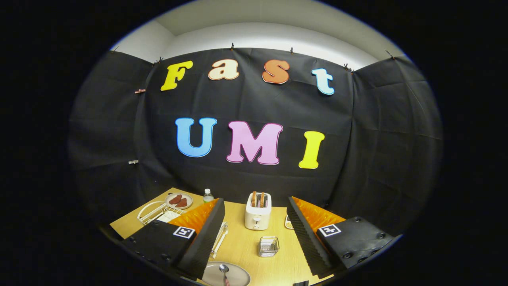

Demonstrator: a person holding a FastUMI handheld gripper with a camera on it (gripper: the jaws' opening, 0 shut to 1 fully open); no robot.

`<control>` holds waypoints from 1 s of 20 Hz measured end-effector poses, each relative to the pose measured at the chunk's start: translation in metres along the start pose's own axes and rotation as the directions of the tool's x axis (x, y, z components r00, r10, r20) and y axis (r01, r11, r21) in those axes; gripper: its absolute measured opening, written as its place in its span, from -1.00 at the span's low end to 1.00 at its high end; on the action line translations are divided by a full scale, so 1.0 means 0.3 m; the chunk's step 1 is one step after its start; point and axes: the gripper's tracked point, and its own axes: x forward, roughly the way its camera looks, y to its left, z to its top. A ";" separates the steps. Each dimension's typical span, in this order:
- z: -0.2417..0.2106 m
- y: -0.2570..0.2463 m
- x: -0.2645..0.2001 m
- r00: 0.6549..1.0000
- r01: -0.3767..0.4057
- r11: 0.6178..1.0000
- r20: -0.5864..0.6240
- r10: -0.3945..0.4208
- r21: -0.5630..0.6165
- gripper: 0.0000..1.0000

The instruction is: Take the plate from the dish rack, then take the spoon from the basket and place it into the plate.

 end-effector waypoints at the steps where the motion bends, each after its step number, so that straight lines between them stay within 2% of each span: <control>1: -0.004 -0.001 0.002 1.000 -0.001 1.000 -0.002 0.001 0.003 0.93; 20: -0.012 -0.047 -0.050 1.000 0.016 1.000 0.001 -0.016 0.027 0.94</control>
